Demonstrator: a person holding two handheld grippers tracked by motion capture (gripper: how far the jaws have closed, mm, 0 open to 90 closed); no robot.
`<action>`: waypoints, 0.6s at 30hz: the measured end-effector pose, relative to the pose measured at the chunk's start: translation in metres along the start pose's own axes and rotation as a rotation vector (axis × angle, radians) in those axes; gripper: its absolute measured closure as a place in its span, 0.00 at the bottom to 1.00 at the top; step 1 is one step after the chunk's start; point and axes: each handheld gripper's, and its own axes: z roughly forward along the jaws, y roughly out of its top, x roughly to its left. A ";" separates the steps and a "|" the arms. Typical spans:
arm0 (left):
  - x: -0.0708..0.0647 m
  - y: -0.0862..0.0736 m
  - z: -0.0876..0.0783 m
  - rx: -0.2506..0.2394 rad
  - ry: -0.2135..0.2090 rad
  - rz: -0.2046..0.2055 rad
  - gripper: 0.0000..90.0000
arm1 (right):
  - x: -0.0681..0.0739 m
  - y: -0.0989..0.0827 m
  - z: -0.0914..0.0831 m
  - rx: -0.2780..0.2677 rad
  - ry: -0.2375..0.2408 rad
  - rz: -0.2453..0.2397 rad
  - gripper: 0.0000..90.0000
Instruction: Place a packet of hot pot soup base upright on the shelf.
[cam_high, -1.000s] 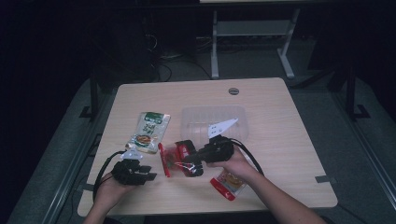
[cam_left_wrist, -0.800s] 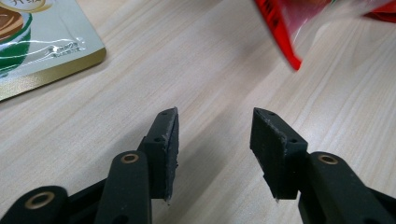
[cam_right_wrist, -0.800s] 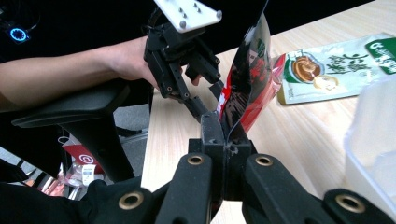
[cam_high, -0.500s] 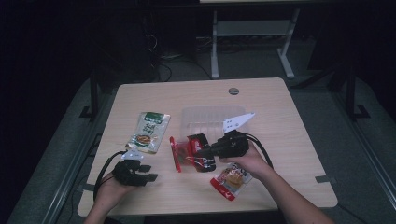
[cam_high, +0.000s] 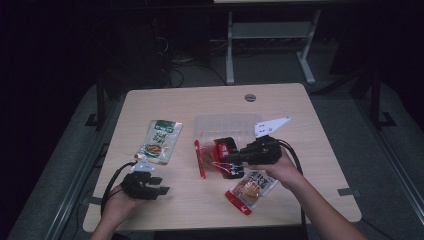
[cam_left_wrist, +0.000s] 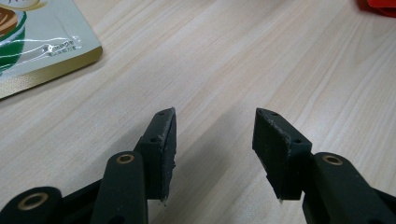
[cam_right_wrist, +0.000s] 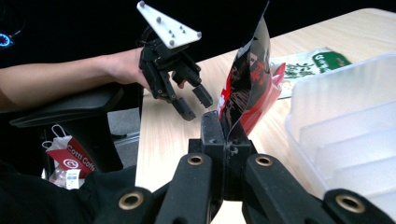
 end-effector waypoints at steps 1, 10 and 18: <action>0.000 0.000 0.000 0.001 0.001 0.001 0.55 | 0.000 0.000 -0.003 -0.002 -0.005 0.002 1.00; 0.001 0.000 0.000 0.008 0.001 0.008 0.55 | -0.012 0.006 -0.023 -0.056 -0.061 0.006 1.00; 0.001 0.000 0.001 0.012 0.000 0.010 0.55 | -0.027 0.011 -0.034 -0.083 -0.113 0.023 1.00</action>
